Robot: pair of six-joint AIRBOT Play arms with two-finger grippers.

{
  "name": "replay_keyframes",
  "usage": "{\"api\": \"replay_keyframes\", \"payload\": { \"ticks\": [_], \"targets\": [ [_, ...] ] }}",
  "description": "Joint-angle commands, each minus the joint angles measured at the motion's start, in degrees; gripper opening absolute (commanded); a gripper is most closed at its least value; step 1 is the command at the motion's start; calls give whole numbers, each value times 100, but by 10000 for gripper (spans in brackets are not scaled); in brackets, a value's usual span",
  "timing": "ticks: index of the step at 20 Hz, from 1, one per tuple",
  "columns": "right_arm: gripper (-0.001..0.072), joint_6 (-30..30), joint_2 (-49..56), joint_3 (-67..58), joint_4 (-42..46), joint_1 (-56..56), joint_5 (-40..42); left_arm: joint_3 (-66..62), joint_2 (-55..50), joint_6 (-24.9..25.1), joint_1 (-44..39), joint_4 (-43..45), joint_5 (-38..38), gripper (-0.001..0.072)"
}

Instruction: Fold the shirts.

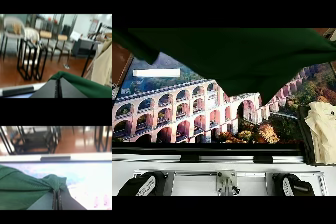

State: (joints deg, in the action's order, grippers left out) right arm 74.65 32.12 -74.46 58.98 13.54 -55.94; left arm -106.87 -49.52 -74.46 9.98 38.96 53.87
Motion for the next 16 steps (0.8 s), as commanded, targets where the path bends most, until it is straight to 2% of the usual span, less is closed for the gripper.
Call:
{"api": "replay_keyframes", "payload": {
  "ticks": [1,3,5,6,8,9,11,13,16],
  "targets": [
    [61,299,-264,-310,61,105,-1340,-570,367,46,48,407,304,31],
    [61,319,-52,-249,101,105,-2632,-566,415,22,48,1014,896,30],
    [62,479,149,136,66,105,-3668,-470,354,-210,48,1552,1572,31],
    [62,527,164,568,-48,105,-3998,-254,310,-356,48,1692,1864,31],
    [61,529,114,1711,-254,103,-4116,566,260,-483,24,1679,2271,31],
    [61,533,94,2321,-358,103,-3982,1119,258,-490,-17,1668,2341,31],
    [61,608,105,3488,-824,103,-3056,2518,212,-372,-221,1554,1989,31],
    [61,647,195,4310,-1740,94,-1792,3797,-4,59,-610,1104,1191,31],
    [61,640,682,4767,-2057,-243,-98,4975,-664,-4,-1287,647,-387,31]
  ]
}}
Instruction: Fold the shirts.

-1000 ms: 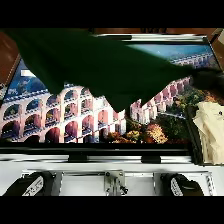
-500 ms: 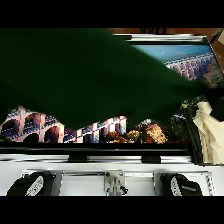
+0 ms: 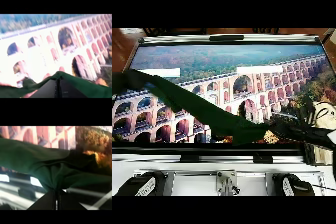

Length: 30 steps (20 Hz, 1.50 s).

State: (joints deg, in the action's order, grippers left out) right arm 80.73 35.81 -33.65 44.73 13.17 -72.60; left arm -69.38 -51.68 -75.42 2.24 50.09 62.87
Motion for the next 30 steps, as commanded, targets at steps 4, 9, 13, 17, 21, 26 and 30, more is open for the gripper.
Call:
{"api": "replay_keyframes", "payload": {
  "ticks": [4,9,13,17,21,26,30],
  "targets": [
    [62,50,1340,686,-892,-835,2728,1333,-1718,-240,-942,-914,-2378,32],
    [62,-57,1937,686,-894,-1062,3018,1290,-2256,-238,-769,-1370,-2151,32],
    [62,-87,1932,684,-883,-1060,2931,975,-2232,-81,-319,-1364,-1344,224],
    [62,-358,1932,686,-857,-1060,2341,-238,-2232,588,483,-282,603,552],
    [62,-496,1932,686,-824,-1062,1963,-1123,-2223,-584,1108,1346,1401,548],
    [62,-494,1932,686,-820,-1062,1998,109,-2227,-1003,402,1287,1167,519],
    [62,-448,1932,686,-822,-1067,1963,1204,-2553,-1187,-717,584,-118,519]
  ]
}}
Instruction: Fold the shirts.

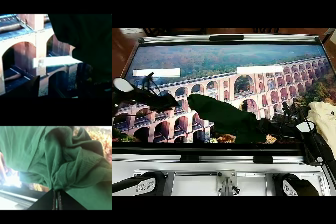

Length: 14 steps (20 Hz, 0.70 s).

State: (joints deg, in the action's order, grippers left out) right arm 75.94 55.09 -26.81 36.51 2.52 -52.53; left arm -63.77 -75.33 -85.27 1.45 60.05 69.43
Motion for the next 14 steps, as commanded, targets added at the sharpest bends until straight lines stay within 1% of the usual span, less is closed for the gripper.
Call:
{"api": "replay_keyframes", "payload": {
  "ticks": [1,4,8,9,11,12,14],
  "targets": [
    [62,28,4,2,0,-2,-68,699,-341,-201,-848,-610,-984,519],
    [62,28,4,2,2,-2,-105,693,-763,-199,-1283,-826,-1443,519],
    [62,26,4,2,4,-2,-90,693,-979,-177,-1351,-822,-1547,519],
    [62,26,4,2,4,-2,-81,693,-979,-173,-1346,-820,-1576,499],
    [62,26,9,2,7,-2,-74,693,-990,-142,-1364,-828,-1786,485],
    [62,26,9,2,7,-2,-76,693,-997,-140,-1388,-870,-1884,429],
    [62,26,9,2,4,-2,-79,693,-1008,-144,-1436,-874,-2044,429]
  ]
}}
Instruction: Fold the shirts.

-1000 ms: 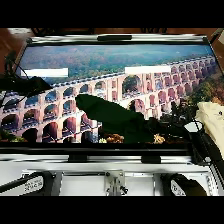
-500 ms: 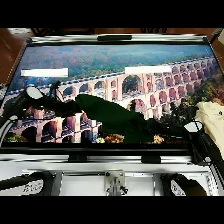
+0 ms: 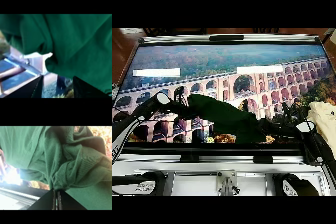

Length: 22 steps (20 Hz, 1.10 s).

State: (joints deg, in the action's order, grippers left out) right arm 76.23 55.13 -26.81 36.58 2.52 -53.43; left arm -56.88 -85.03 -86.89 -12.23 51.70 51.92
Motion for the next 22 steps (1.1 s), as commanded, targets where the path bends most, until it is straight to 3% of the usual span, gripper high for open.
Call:
{"api": "replay_keyframes", "payload": {
  "ticks": [1,7,9,10,16,19,22],
  "targets": [
    [62,-2,4,2,0,-2,13,4,-46,17,-81,-66,-308,429],
    [62,0,4,2,-4,-2,72,4,-284,15,-114,-144,-291,421],
    [62,0,4,2,-4,-2,72,4,-313,24,-111,-142,-313,126],
    [62,0,4,2,-4,-2,72,-17,-308,35,-111,-142,-337,50],
    [62,-37,4,-28,-4,37,-44,-570,-129,452,-72,-125,-208,30],
    [62,-459,4,-616,356,446,-903,-1412,354,1071,195,-52,310,30],
    [62,-793,-35,-2079,1104,940,-2284,-2649,1082,1082,758,-13,448,30]
  ]
}}
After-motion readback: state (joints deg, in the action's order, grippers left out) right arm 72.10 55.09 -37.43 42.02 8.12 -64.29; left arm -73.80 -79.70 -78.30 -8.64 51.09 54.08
